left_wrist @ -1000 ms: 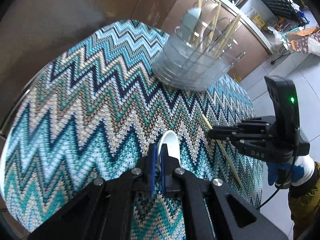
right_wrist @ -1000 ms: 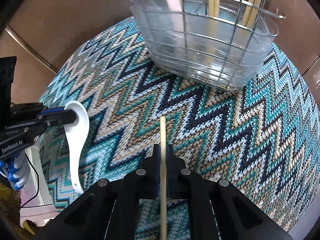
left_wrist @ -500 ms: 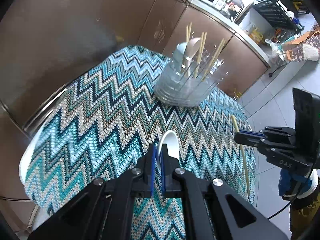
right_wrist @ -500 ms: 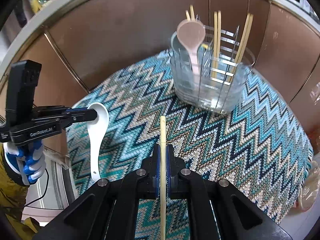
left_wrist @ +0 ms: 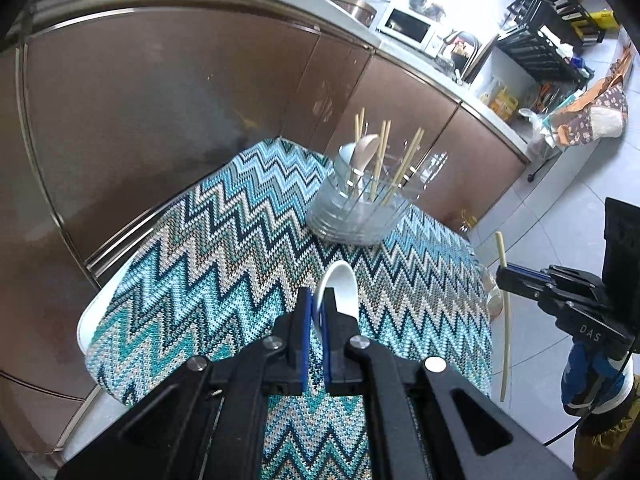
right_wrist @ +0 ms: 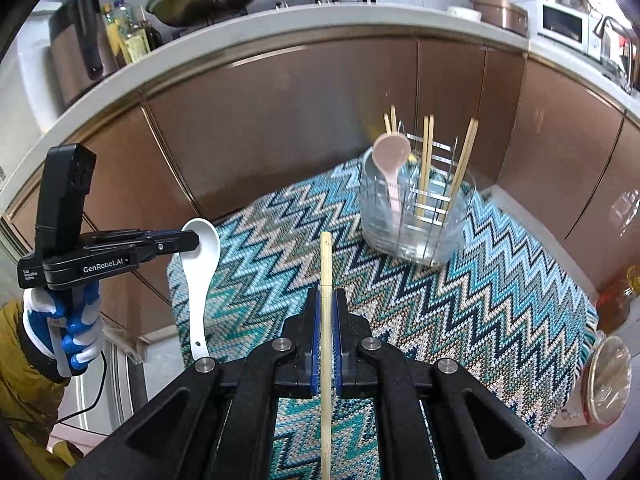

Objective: Organize utensils
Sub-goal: 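Lift and carry spoon toward clear holder with left tool while right tool carries chopstick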

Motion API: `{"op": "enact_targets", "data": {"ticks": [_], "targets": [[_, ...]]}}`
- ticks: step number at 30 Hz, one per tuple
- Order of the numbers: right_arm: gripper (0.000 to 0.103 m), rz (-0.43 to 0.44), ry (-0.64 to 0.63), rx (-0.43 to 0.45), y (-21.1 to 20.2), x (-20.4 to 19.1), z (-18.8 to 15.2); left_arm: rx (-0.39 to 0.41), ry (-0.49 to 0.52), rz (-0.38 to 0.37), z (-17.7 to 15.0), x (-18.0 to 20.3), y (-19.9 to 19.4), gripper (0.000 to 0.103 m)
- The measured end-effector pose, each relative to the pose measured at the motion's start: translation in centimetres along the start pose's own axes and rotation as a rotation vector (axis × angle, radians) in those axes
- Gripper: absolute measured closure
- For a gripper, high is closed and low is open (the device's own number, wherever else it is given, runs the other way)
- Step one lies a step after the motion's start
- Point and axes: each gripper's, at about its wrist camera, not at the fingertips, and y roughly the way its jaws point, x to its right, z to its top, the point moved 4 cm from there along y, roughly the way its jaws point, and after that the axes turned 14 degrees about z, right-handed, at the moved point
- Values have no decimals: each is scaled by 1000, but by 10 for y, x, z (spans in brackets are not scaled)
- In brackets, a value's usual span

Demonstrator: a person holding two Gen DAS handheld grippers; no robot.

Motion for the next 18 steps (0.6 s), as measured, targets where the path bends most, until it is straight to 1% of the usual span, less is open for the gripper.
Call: {"op": "enact_targets", "data": {"ticks": [9, 13, 18], "targets": [[98, -11, -26, 118, -40, -18, 13, 78, -16, 5, 7, -2, -39, 99], [98, -13, -46, 185, -59, -25, 21, 128, -22, 16, 18, 1, -56, 99], [98, -9, -62, 277, -79, -25, 33, 185, -24, 32, 34, 3, -72, 99]]}}
